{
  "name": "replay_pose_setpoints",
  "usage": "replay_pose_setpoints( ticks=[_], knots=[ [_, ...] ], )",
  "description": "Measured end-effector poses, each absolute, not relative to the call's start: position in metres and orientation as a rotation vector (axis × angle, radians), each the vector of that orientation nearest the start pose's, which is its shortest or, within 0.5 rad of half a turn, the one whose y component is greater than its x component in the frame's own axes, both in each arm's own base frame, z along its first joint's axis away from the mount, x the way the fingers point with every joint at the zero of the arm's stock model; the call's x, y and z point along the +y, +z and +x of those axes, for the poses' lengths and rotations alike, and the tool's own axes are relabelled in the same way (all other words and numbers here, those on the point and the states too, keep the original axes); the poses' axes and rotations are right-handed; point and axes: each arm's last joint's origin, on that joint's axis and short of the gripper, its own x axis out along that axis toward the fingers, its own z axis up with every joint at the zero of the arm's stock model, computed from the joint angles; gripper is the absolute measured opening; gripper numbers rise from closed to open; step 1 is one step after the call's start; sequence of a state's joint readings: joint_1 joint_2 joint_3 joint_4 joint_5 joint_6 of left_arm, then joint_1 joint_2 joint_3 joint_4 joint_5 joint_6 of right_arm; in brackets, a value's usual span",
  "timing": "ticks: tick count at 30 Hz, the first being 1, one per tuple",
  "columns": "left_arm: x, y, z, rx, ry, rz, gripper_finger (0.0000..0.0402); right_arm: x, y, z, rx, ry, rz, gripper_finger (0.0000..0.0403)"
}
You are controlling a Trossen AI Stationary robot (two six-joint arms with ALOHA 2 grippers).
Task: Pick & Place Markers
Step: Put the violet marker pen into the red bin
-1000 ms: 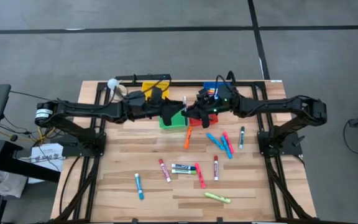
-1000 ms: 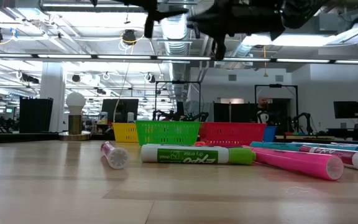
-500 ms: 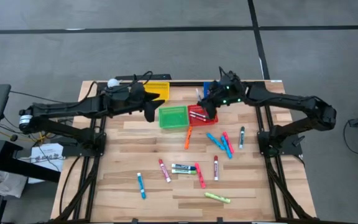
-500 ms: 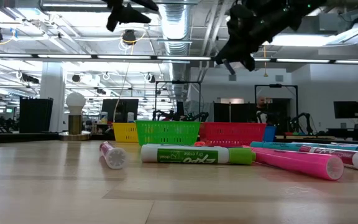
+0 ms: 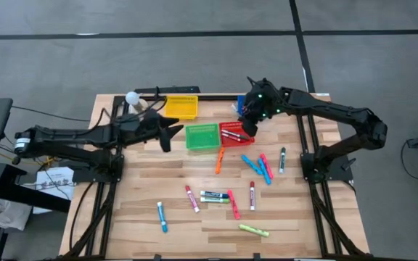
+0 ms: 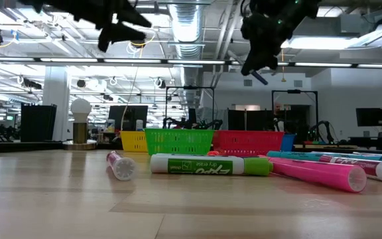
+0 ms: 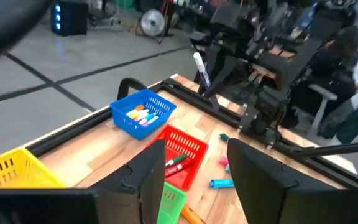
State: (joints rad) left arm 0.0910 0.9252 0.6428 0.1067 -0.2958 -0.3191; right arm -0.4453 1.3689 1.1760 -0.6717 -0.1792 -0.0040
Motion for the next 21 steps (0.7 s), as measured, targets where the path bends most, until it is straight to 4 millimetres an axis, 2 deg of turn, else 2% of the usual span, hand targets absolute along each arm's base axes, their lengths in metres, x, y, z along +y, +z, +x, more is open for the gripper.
replay_pose_setpoints(
  ticks=[10,16,21],
  knots=[
    [0.023,0.230,0.160,0.081,0.414,-0.338,0.0167,-0.124,0.260,0.281,1.023,-0.197,0.268,0.0034],
    [0.022,0.204,0.145,0.093,0.424,-0.354,0.0167,-0.134,0.242,0.303,1.137,-0.147,0.237,0.0031],
    [0.022,0.193,0.139,0.096,0.429,-0.354,0.0167,-0.142,0.223,0.318,1.272,-0.116,0.190,0.0038]
  ],
)
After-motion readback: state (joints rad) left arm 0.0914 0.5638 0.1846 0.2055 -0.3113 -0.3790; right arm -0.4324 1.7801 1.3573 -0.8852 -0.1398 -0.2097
